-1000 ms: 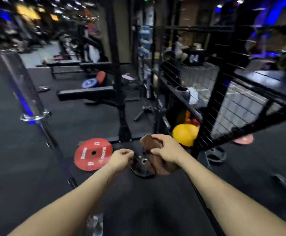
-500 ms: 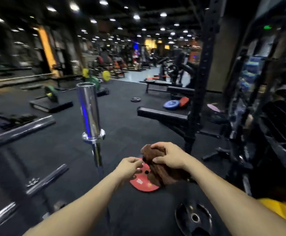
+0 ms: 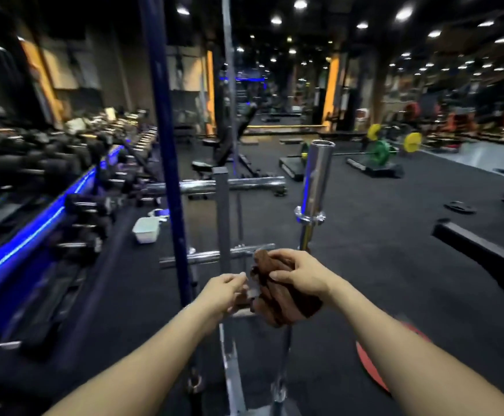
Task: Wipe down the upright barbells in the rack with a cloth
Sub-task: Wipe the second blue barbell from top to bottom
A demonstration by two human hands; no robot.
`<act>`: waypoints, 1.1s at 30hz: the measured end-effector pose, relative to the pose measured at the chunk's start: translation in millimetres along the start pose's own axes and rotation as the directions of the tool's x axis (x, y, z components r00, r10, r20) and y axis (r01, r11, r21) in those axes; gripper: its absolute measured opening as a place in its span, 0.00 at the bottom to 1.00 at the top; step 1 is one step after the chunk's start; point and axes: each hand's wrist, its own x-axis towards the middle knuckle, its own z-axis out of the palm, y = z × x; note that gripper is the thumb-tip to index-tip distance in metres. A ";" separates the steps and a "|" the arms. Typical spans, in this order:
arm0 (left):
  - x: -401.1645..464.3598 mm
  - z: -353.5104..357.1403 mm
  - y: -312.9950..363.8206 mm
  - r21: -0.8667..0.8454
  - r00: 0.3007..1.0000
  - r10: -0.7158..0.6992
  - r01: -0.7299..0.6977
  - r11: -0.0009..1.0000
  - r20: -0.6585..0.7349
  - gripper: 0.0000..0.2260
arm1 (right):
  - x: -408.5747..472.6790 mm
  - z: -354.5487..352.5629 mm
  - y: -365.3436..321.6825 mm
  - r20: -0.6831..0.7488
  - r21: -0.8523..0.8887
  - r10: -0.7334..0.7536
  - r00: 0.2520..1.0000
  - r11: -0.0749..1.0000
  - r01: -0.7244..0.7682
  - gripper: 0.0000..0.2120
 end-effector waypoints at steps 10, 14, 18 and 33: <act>-49.5 -83.3 48.4 -0.168 0.931 0.176 -0.239 0.957 -0.320 0.04 | 40.6 58.5 -94.0 0.087 0.336 -0.205 0.975 0.927 0.165 0.12; -55.9 -113.1 65.1 -0.110 0.944 0.196 -0.232 0.967 -0.265 0.03 | 53.1 53.4 -113.3 -0.027 0.487 -0.074 0.997 0.870 0.078 0.08; -67.4 -140.1 77.5 0.293 0.998 0.043 -0.025 0.956 -0.055 0.05 | 58.9 40.5 -122.4 -0.026 0.741 -0.015 1.000 0.671 0.029 0.11; -37.7 -99.5 116.8 -0.079 0.932 0.359 -0.362 0.929 -0.051 0.06 | 67.4 9.8 -149.1 0.022 0.882 0.105 0.994 0.467 -0.069 0.18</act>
